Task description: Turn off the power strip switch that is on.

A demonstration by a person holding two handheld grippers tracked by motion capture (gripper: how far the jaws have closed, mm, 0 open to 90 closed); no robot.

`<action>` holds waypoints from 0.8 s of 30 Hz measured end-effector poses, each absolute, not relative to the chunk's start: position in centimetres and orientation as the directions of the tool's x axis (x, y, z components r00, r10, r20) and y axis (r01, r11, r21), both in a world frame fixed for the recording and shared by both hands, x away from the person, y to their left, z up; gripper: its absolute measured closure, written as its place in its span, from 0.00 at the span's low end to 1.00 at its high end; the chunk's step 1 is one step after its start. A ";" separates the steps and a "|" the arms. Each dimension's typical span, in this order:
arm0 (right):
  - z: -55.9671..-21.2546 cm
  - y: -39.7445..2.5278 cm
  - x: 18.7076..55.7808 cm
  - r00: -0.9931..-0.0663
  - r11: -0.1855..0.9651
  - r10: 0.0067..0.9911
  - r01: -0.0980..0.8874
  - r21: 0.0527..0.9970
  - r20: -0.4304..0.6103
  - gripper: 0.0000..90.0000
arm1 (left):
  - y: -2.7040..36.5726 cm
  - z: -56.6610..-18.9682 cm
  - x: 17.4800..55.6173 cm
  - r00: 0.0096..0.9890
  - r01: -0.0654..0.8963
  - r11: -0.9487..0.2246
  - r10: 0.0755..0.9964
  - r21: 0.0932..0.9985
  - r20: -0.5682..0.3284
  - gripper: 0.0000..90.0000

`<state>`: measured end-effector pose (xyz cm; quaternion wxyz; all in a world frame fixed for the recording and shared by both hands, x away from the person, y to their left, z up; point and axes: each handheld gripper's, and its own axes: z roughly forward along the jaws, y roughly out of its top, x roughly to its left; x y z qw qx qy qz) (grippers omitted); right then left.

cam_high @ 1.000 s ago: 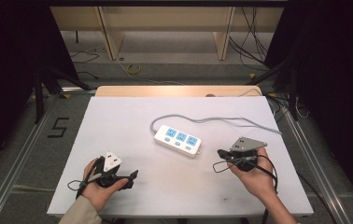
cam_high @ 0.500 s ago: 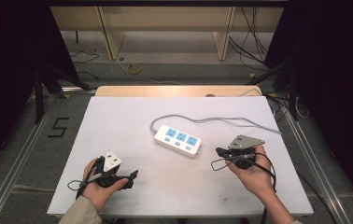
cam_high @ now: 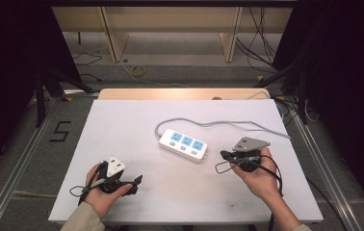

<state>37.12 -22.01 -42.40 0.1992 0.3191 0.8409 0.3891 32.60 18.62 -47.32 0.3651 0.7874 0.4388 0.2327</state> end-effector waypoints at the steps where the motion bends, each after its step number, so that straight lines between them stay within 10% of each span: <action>1: -42.4 -22.0 37.2 -0.717 0.494 0.691 0.380 0.782 -0.087 1.00 | 18.6 -47.3 32.6 0.507 0.521 -0.348 0.861 0.779 0.046 0.14; 24: -42.1 -21.0 38.1 -0.727 0.506 0.681 0.379 0.775 -0.089 1.00 | 18.6 -47.3 32.6 0.505 0.521 -0.347 0.862 0.780 0.046 0.14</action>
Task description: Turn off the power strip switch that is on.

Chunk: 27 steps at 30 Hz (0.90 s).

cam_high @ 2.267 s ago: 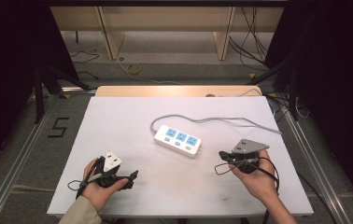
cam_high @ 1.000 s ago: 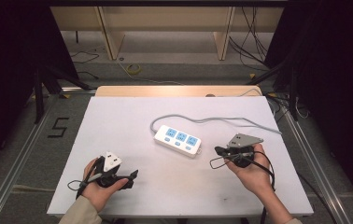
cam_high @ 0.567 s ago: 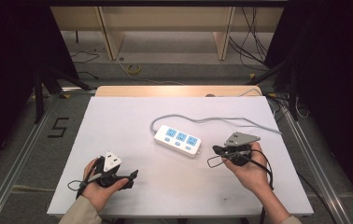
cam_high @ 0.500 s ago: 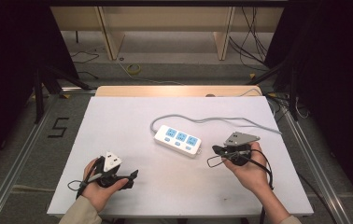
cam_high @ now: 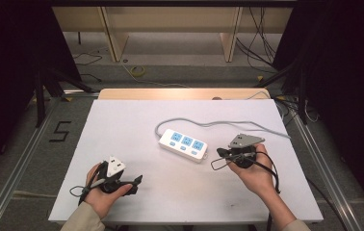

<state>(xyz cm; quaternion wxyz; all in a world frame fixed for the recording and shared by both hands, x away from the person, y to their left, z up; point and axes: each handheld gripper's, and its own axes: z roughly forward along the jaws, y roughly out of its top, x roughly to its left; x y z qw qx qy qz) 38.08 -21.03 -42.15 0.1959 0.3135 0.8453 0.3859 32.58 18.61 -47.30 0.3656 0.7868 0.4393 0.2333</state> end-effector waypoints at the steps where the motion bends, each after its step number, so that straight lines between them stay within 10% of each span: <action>1: -42.1 -21.0 38.1 -0.726 0.505 0.681 0.377 0.776 -0.091 1.00 | 18.6 -47.3 32.6 0.505 0.520 -0.347 0.862 0.780 0.046 0.14; 27: -42.0 -19.9 39.2 -0.732 0.513 0.676 0.382 0.769 -0.087 1.00 | 18.6 -47.3 32.6 0.505 0.521 -0.348 0.862 0.780 0.047 0.14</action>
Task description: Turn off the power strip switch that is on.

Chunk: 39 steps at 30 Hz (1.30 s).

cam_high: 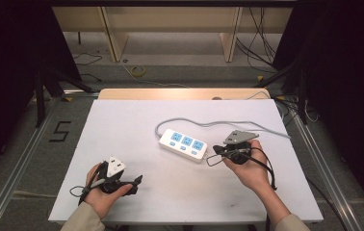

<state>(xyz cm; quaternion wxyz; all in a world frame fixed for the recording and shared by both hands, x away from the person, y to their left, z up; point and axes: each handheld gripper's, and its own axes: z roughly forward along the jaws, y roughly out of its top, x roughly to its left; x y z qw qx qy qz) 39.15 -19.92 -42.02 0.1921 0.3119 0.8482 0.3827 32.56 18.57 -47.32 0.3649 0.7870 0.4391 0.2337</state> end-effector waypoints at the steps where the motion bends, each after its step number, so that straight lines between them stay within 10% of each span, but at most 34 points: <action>1: -42.0 -19.9 39.2 -0.731 0.513 0.676 0.383 0.768 -0.087 1.00 | 18.6 -47.3 32.6 0.505 0.521 -0.348 0.862 0.780 0.047 0.14; 39: -42.0 -18.1 40.6 -0.737 0.547 0.670 0.406 0.732 -0.092 1.00 | 18.5 -47.3 32.5 0.503 0.519 -0.348 0.863 0.780 0.050 0.15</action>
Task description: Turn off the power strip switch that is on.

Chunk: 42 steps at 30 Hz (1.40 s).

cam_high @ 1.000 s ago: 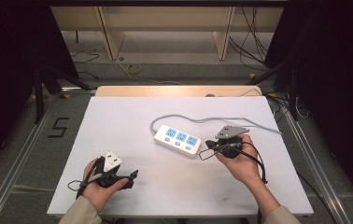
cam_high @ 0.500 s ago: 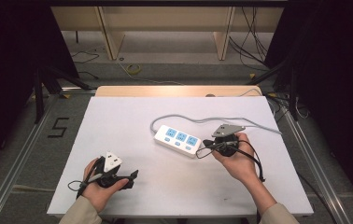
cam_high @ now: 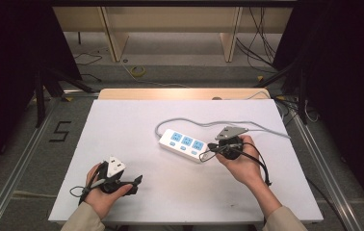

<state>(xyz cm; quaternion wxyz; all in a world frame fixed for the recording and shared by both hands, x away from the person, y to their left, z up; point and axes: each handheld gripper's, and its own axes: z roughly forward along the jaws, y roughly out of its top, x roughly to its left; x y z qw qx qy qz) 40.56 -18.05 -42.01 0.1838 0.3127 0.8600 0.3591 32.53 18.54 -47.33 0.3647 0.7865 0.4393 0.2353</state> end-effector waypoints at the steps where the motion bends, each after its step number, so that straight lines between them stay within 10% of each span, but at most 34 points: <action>1: -42.0 -18.0 40.6 -0.739 0.548 0.667 0.404 0.732 -0.092 1.00 | 18.5 -47.3 32.5 0.503 0.520 -0.348 0.863 0.780 0.050 0.15; 42: -42.1 -15.3 42.6 -0.760 0.588 0.645 0.423 0.690 -0.083 1.00 | 18.6 -47.3 32.6 0.503 0.516 -0.346 0.863 0.784 0.050 0.15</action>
